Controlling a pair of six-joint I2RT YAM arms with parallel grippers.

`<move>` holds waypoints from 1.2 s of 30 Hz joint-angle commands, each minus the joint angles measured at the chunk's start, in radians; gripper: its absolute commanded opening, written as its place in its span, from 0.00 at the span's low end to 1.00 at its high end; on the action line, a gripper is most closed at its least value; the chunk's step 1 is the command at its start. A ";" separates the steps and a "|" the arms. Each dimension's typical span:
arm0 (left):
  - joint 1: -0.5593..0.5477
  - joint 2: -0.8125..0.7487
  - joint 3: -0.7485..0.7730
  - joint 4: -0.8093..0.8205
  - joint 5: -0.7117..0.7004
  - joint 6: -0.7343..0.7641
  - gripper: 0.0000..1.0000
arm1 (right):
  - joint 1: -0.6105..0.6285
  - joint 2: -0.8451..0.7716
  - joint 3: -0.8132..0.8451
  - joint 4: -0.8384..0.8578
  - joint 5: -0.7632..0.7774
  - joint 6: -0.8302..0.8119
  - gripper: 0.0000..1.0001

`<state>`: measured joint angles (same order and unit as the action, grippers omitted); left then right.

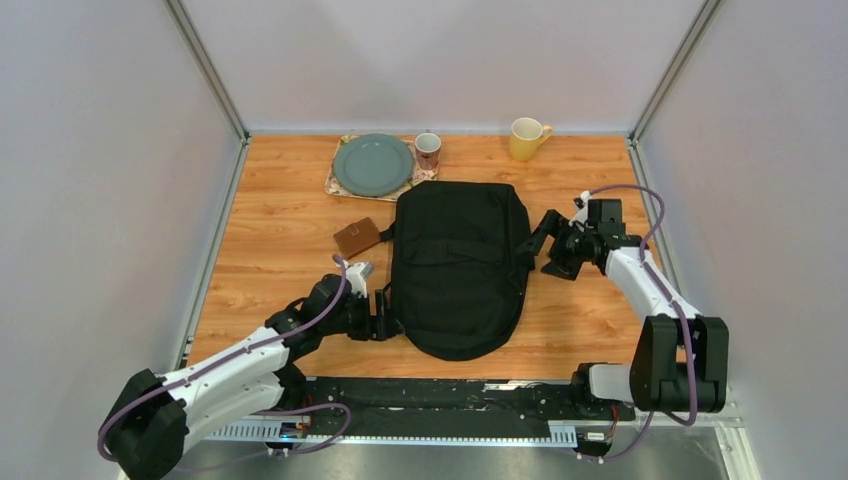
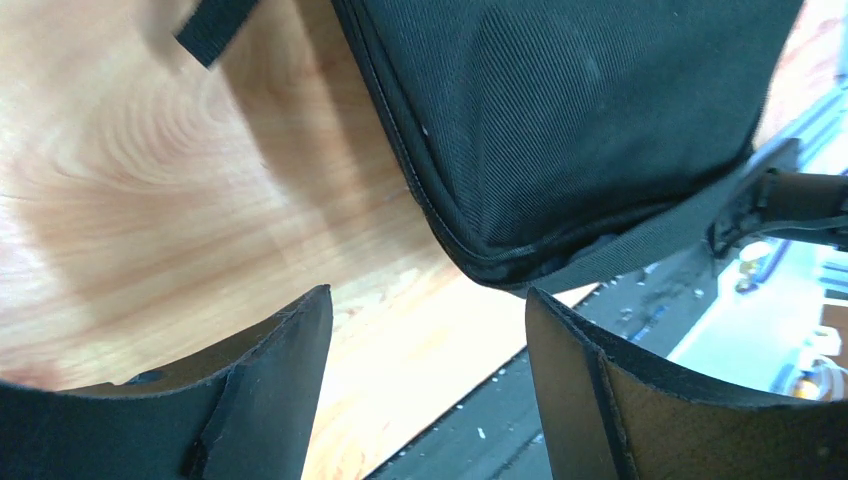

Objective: Pack the student bag
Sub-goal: Adjust the student bag at the center of the board.

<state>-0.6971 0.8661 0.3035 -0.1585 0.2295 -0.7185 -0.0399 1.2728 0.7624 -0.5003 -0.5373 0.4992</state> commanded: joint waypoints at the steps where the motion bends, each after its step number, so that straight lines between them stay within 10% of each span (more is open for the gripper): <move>1: 0.001 -0.061 -0.079 0.183 0.105 -0.176 0.78 | 0.109 0.078 0.145 -0.018 0.172 -0.060 0.89; 16: -0.113 0.010 -0.199 0.569 0.038 -0.381 0.79 | 0.129 0.316 0.187 0.160 0.131 -0.047 0.90; 23: -0.119 0.125 -0.216 0.681 0.024 -0.417 0.79 | 0.129 0.327 0.134 0.218 0.076 -0.010 0.49; 29: -0.116 0.209 -0.146 0.654 0.001 -0.362 0.52 | 0.129 0.272 0.063 0.247 0.074 0.022 0.09; 36: -0.087 0.298 0.047 0.481 -0.004 -0.213 0.01 | 0.124 0.090 -0.099 0.273 0.164 0.153 0.00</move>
<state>-0.8097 1.1244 0.2070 0.3950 0.2508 -1.0508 0.0837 1.4818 0.7597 -0.2165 -0.4404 0.5632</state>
